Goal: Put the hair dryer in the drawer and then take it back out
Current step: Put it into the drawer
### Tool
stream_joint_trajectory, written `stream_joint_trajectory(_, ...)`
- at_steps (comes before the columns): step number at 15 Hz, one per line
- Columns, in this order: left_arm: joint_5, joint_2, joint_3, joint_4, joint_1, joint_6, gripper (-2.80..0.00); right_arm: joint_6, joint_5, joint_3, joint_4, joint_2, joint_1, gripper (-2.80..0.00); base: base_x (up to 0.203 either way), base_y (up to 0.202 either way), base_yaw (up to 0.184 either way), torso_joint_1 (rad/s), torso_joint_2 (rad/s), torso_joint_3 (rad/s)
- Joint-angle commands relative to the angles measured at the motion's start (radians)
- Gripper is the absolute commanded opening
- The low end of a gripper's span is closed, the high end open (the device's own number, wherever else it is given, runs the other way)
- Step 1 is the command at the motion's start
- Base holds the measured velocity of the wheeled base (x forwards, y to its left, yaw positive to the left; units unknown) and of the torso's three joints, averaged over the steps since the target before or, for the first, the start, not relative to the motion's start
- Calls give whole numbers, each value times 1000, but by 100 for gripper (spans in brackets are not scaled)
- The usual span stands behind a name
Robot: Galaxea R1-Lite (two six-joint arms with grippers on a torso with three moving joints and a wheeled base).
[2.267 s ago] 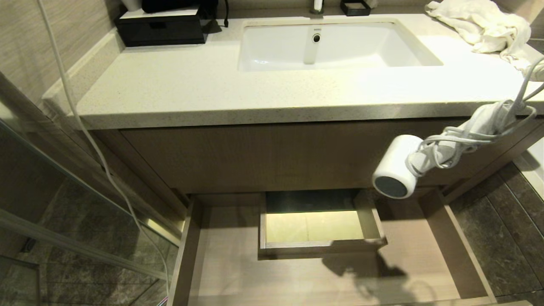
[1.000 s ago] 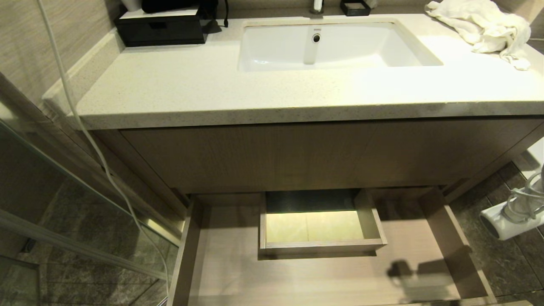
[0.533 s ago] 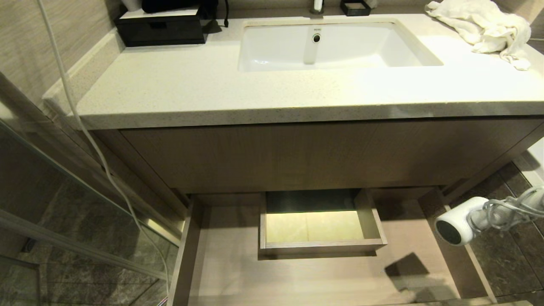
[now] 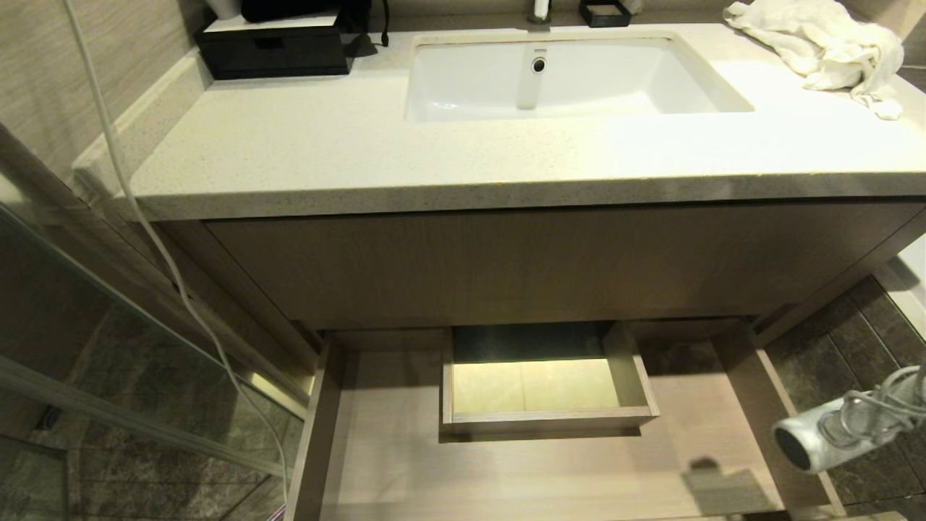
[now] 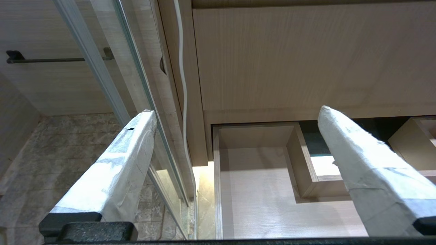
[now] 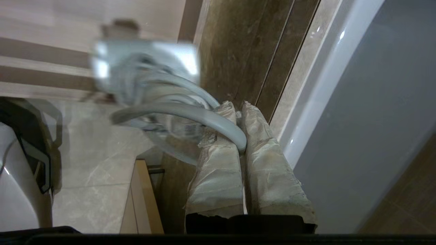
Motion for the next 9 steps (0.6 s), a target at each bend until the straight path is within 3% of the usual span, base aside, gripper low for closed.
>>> stream_joint_trajectory(1, 0, 0, 40, -2, 0, 0, 0, -1, -34, 18, 2, 28, -2, -280, 0, 0, 0, 0, 0, 0)
stream_joint_trajectory(9, 0, 0, 40, -2, 0, 0, 0, -7, -39, 22, -7, 172, 3, -280, 0, 0, 0, 0, 0, 0)
